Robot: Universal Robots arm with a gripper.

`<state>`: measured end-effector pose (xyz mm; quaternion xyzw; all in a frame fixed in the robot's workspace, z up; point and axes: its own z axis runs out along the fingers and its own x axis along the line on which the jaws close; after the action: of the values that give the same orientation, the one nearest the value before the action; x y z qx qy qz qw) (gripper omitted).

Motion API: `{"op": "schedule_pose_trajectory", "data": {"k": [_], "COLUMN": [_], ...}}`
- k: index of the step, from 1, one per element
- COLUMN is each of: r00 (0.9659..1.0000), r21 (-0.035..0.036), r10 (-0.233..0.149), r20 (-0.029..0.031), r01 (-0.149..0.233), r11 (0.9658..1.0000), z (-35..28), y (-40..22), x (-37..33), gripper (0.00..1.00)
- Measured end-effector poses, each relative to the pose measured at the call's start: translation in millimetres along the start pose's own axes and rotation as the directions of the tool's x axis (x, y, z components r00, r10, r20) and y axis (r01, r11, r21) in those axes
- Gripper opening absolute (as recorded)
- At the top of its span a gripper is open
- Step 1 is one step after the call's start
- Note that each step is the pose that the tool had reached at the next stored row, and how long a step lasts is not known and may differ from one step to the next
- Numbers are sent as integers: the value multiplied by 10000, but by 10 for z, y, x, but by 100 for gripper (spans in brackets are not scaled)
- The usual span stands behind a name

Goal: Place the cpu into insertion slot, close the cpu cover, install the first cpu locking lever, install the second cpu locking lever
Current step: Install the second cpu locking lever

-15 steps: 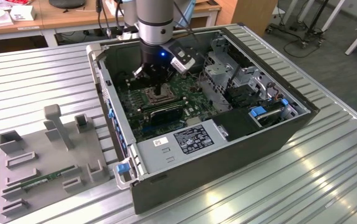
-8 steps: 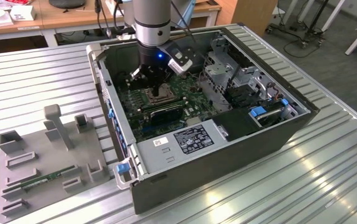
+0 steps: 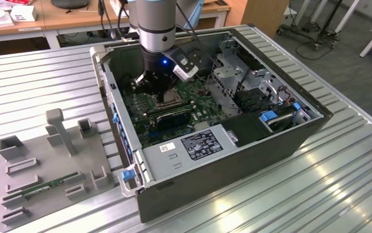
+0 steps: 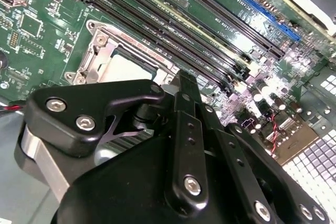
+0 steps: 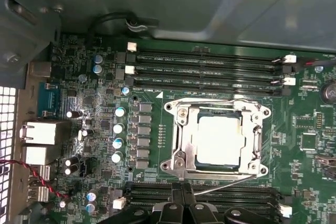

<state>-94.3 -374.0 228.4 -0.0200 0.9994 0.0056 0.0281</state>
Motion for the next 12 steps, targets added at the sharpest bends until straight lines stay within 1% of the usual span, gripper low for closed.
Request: {"op": "schedule_pose_trajectory", "data": {"k": [12], "r00": [10000], "r21": [1], "r10": [2], "r20": [0], "r01": [-2], "r11": [10000], "z": [113], "y": [-9], "x": [27], "gripper": [11]}}
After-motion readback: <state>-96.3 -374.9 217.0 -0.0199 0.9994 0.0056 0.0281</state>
